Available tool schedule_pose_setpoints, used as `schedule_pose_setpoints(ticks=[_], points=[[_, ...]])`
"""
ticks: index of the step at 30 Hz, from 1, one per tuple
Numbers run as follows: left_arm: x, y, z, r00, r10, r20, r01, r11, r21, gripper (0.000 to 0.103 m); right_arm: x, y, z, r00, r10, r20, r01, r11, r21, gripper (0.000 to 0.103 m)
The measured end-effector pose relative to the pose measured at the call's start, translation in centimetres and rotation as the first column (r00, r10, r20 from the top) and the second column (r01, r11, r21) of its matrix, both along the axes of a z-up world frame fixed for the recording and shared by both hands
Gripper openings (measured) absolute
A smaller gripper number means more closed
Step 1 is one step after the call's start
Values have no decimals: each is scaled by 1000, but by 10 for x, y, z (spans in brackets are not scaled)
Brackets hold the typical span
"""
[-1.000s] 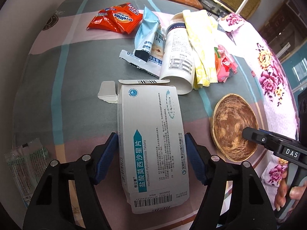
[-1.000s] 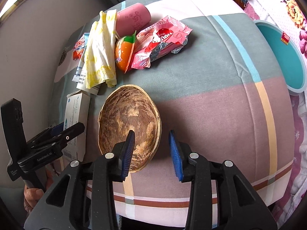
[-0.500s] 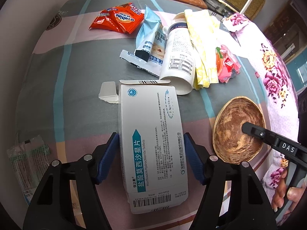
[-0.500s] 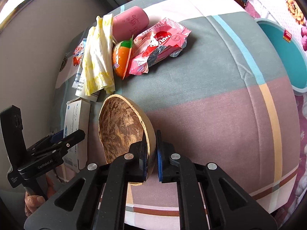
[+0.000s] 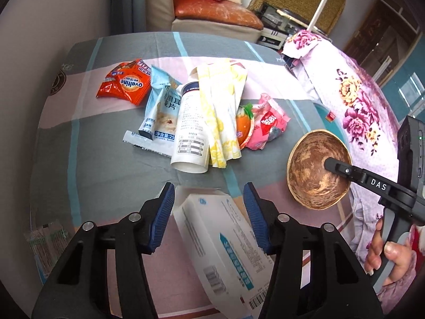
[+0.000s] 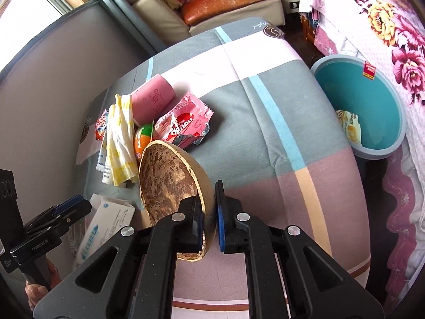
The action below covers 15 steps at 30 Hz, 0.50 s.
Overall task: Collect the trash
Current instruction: 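Lift the woven bowl with the right tool while the left tool lifts the medicine box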
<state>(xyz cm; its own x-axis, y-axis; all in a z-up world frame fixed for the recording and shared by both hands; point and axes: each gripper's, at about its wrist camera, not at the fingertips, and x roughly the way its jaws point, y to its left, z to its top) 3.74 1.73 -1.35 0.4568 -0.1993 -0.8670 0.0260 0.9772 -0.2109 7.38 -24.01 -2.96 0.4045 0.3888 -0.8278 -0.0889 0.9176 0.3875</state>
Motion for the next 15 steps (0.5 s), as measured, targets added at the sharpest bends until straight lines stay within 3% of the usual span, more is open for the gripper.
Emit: schedule_pose_setpoints(ticks=[5, 6, 9, 15], points=[[4, -9, -8, 1000, -3, -21, 3, 1000, 14, 54, 2, -17, -1, 1000, -18, 0, 18, 1000, 3, 8], [5, -7, -10, 1000, 3, -29, -3, 1000, 18, 57, 2, -17, -2, 1000, -16, -4, 16, 1000, 1, 8], [-2, 3, -16, 998, 44, -45, -42, 998, 40, 83, 0, -17, -4, 1000, -1, -10, 1, 1000, -1, 8], [-19, 21, -31, 987, 107, -122, -103, 994, 34, 85, -5, -9, -8, 999, 27, -16, -27, 1000, 11, 8]])
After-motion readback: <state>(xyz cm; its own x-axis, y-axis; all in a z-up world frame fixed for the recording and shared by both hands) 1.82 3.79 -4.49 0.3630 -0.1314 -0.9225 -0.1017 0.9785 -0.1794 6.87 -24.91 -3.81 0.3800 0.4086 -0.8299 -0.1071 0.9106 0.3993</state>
